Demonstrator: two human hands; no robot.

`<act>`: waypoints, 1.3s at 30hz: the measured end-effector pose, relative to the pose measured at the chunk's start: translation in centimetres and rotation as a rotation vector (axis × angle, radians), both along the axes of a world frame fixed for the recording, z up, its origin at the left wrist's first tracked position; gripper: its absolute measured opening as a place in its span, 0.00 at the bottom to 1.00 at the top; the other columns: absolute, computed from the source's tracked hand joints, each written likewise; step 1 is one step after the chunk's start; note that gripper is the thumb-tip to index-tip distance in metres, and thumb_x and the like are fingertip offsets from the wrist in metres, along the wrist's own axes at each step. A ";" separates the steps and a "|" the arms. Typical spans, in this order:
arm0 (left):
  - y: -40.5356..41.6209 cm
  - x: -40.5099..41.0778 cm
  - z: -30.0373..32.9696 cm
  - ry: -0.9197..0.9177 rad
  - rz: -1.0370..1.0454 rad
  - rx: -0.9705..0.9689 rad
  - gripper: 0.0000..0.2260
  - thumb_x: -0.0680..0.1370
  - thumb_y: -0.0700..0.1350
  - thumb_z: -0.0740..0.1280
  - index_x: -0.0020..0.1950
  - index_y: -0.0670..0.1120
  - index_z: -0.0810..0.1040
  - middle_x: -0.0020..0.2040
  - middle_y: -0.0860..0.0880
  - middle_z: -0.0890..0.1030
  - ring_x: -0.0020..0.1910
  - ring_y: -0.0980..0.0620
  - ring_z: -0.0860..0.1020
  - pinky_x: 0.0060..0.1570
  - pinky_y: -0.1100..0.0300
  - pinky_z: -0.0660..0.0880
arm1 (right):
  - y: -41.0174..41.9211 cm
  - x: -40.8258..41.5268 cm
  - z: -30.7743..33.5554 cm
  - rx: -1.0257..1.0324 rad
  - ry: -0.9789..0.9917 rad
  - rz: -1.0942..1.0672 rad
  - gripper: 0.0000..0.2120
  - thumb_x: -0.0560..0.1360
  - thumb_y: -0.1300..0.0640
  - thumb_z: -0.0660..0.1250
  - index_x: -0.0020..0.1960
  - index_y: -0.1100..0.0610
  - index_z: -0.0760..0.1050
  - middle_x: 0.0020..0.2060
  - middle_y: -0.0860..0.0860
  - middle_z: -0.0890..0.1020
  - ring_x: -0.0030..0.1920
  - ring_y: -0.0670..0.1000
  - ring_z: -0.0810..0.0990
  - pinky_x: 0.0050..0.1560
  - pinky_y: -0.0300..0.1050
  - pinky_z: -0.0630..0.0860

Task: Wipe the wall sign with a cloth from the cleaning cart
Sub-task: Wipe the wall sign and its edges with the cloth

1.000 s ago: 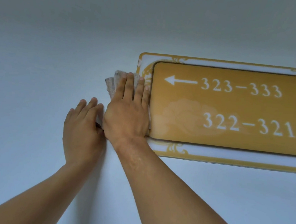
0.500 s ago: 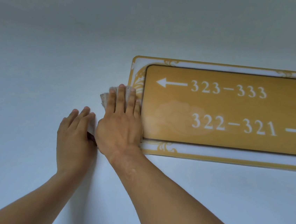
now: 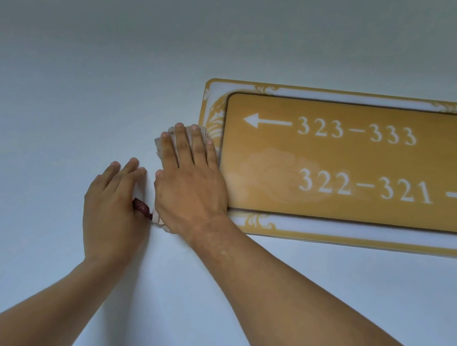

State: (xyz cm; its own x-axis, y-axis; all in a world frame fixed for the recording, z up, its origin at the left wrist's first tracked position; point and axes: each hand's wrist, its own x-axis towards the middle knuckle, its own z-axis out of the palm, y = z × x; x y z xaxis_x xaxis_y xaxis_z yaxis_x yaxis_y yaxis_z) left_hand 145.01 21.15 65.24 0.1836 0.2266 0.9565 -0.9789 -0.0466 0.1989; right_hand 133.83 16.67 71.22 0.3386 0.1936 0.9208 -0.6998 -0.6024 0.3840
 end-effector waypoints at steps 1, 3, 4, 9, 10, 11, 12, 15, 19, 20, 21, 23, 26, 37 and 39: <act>0.0 0.0 0.0 0.000 0.007 0.005 0.26 0.71 0.28 0.63 0.68 0.42 0.75 0.73 0.45 0.73 0.75 0.42 0.65 0.74 0.43 0.60 | 0.0 -0.1 0.0 0.007 -0.002 0.000 0.31 0.82 0.50 0.45 0.82 0.58 0.45 0.82 0.56 0.46 0.81 0.58 0.40 0.79 0.57 0.40; 0.0 0.0 -0.1 0.001 0.019 0.015 0.26 0.71 0.29 0.64 0.69 0.42 0.75 0.73 0.45 0.73 0.75 0.42 0.65 0.74 0.43 0.60 | 0.1 -0.1 -0.1 0.025 -0.008 0.004 0.34 0.78 0.50 0.40 0.82 0.60 0.44 0.82 0.56 0.46 0.81 0.58 0.40 0.79 0.57 0.40; 0.0 0.0 -0.1 0.003 0.022 0.015 0.26 0.71 0.29 0.64 0.69 0.42 0.75 0.73 0.46 0.72 0.76 0.43 0.64 0.74 0.43 0.60 | 0.1 -0.1 -0.2 0.030 -0.013 0.009 0.35 0.76 0.50 0.39 0.82 0.61 0.43 0.82 0.57 0.46 0.81 0.58 0.40 0.79 0.57 0.39; 0.0 -0.1 0.0 0.002 0.032 0.005 0.26 0.71 0.30 0.64 0.69 0.44 0.75 0.73 0.47 0.72 0.76 0.44 0.65 0.74 0.44 0.61 | 0.1 -0.2 -0.2 0.054 -0.033 0.038 0.36 0.75 0.49 0.39 0.81 0.61 0.41 0.82 0.57 0.45 0.81 0.58 0.39 0.79 0.57 0.39; 0.0 -0.1 0.0 0.000 0.033 0.001 0.26 0.71 0.30 0.64 0.69 0.44 0.75 0.73 0.47 0.72 0.76 0.44 0.65 0.74 0.44 0.61 | 0.2 -0.3 -0.2 0.058 -0.032 0.042 0.37 0.75 0.49 0.39 0.81 0.61 0.41 0.82 0.57 0.44 0.81 0.58 0.39 0.79 0.57 0.39; 0.0 -0.1 0.0 0.000 0.036 0.000 0.26 0.71 0.30 0.64 0.69 0.44 0.74 0.73 0.47 0.72 0.75 0.44 0.65 0.74 0.43 0.61 | 0.2 -0.3 -0.3 0.063 -0.031 0.044 0.37 0.75 0.50 0.40 0.81 0.62 0.40 0.82 0.57 0.44 0.81 0.58 0.39 0.79 0.57 0.39; 0.0 -0.1 -0.1 0.000 0.040 0.001 0.26 0.71 0.30 0.64 0.69 0.44 0.74 0.73 0.47 0.72 0.75 0.44 0.65 0.74 0.43 0.61 | 0.3 -0.3 -0.3 0.068 -0.032 0.044 0.37 0.75 0.50 0.41 0.81 0.62 0.40 0.81 0.57 0.44 0.81 0.58 0.39 0.79 0.57 0.39; 0.0 0.0 -0.1 -0.005 0.046 0.004 0.26 0.71 0.30 0.64 0.68 0.44 0.74 0.73 0.47 0.72 0.75 0.44 0.65 0.73 0.43 0.61 | 0.2 -0.5 -0.4 0.076 -0.039 0.034 0.36 0.77 0.51 0.45 0.81 0.62 0.38 0.81 0.58 0.42 0.80 0.59 0.37 0.78 0.58 0.39; -0.1 0.0 -0.1 0.001 0.033 0.001 0.26 0.71 0.30 0.65 0.69 0.44 0.74 0.73 0.47 0.72 0.76 0.44 0.64 0.74 0.44 0.60 | 0.0 -0.6 -0.6 0.067 -0.034 0.004 0.37 0.79 0.50 0.50 0.80 0.64 0.37 0.81 0.60 0.40 0.80 0.60 0.35 0.78 0.58 0.39; -0.1 -0.1 -0.2 0.000 0.030 0.000 0.26 0.71 0.30 0.65 0.69 0.44 0.74 0.73 0.47 0.72 0.76 0.44 0.64 0.74 0.44 0.60 | 0.0 -0.6 -0.6 0.063 -0.035 0.003 0.37 0.79 0.50 0.50 0.80 0.64 0.36 0.81 0.60 0.40 0.80 0.60 0.35 0.78 0.58 0.39; -0.1 -0.1 -0.2 -0.001 0.027 0.000 0.26 0.71 0.31 0.65 0.69 0.44 0.74 0.73 0.47 0.72 0.76 0.45 0.64 0.74 0.44 0.60 | 0.0 -0.6 -0.6 0.062 -0.036 0.004 0.37 0.80 0.50 0.50 0.80 0.64 0.36 0.81 0.60 0.39 0.80 0.60 0.35 0.78 0.58 0.39; 0.0 -0.1 -0.2 -0.004 0.026 -0.003 0.26 0.71 0.31 0.64 0.69 0.44 0.74 0.74 0.48 0.72 0.76 0.45 0.64 0.75 0.46 0.59 | 0.0 -0.6 -0.6 0.062 -0.038 0.008 0.37 0.80 0.51 0.50 0.80 0.64 0.37 0.80 0.60 0.39 0.80 0.60 0.35 0.78 0.58 0.38; 0.0 0.0 -0.2 -0.007 0.033 -0.006 0.27 0.71 0.31 0.64 0.69 0.44 0.74 0.74 0.48 0.72 0.76 0.45 0.64 0.75 0.46 0.58 | 0.0 -0.7 -0.5 0.067 -0.037 0.014 0.37 0.80 0.51 0.51 0.80 0.64 0.37 0.81 0.60 0.39 0.80 0.60 0.35 0.79 0.57 0.39; 0.0 0.1 -0.2 -0.029 0.051 -0.017 0.28 0.67 0.37 0.57 0.68 0.44 0.75 0.73 0.47 0.73 0.75 0.44 0.66 0.73 0.42 0.63 | 0.0 -1.4 -0.9 0.068 -0.035 0.024 0.37 0.80 0.51 0.52 0.80 0.65 0.37 0.80 0.61 0.40 0.80 0.60 0.36 0.79 0.56 0.40; 0.0 0.1 -0.1 -0.037 0.048 -0.010 0.27 0.68 0.32 0.61 0.67 0.43 0.75 0.73 0.46 0.73 0.74 0.42 0.66 0.71 0.39 0.64 | -0.1 -1.5 -0.9 0.070 -0.036 0.033 0.37 0.81 0.51 0.51 0.80 0.65 0.37 0.80 0.61 0.40 0.80 0.60 0.36 0.79 0.56 0.39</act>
State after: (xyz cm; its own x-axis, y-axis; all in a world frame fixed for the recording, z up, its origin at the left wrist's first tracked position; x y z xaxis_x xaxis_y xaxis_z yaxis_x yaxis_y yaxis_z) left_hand 145.10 21.14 65.10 0.1370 0.2438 0.9601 -0.9823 -0.0917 0.1634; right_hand 132.37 16.56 70.28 0.2991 0.1386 0.9441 -0.6917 -0.6500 0.3146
